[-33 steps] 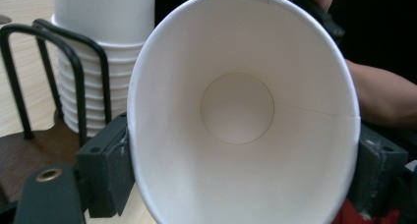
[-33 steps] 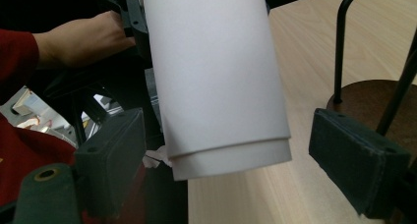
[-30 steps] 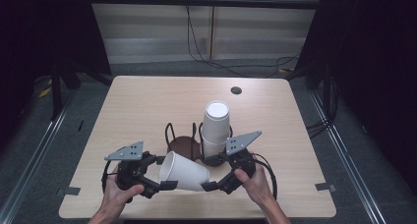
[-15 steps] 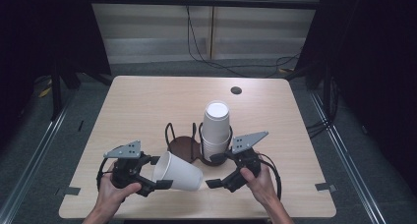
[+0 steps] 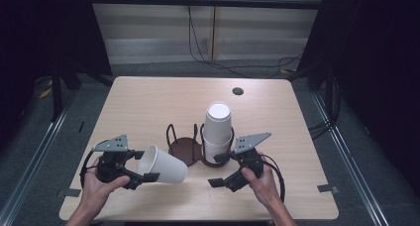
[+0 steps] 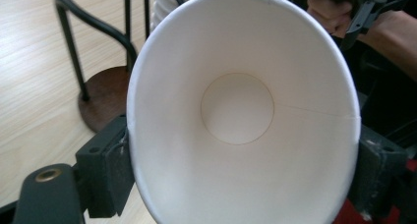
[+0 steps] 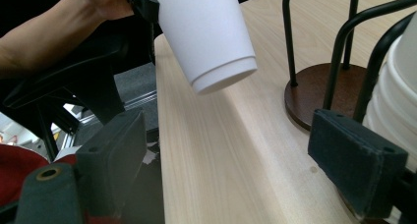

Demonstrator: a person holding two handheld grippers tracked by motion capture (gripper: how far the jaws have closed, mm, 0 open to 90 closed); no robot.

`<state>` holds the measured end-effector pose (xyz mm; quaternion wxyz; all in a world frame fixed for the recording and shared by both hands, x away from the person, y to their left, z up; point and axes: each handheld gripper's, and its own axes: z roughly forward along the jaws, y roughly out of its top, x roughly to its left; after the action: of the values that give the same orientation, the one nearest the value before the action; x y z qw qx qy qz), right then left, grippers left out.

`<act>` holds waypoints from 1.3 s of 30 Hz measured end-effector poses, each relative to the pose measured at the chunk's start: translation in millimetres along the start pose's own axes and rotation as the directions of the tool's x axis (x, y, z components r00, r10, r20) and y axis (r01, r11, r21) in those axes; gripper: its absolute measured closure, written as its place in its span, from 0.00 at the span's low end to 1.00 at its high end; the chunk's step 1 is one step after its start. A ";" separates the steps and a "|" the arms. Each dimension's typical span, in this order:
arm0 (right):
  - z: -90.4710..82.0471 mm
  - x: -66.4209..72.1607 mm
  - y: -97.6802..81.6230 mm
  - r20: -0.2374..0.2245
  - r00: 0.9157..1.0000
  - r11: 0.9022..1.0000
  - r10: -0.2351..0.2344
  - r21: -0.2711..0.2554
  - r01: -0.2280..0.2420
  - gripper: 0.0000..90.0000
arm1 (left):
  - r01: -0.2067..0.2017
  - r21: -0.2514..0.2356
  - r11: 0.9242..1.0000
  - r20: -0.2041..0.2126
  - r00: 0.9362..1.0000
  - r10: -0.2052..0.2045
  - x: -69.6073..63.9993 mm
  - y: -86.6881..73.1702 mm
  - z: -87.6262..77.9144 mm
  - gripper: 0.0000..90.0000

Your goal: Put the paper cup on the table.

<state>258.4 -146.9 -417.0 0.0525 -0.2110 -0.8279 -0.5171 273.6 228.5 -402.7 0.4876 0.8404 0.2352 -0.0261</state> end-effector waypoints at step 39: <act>-3.6 -10.6 -8.1 0.050 0.999 0.999 0.014 0.029 -0.016 0.16 | 0.038 0.186 0.982 -0.226 0.974 0.005 22.8 1.4 -22.8 0.17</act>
<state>264.2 -156.3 -425.3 0.0390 -0.2292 -0.8349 -0.4988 290.3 255.4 -395.9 0.3752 0.8785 0.2926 0.0433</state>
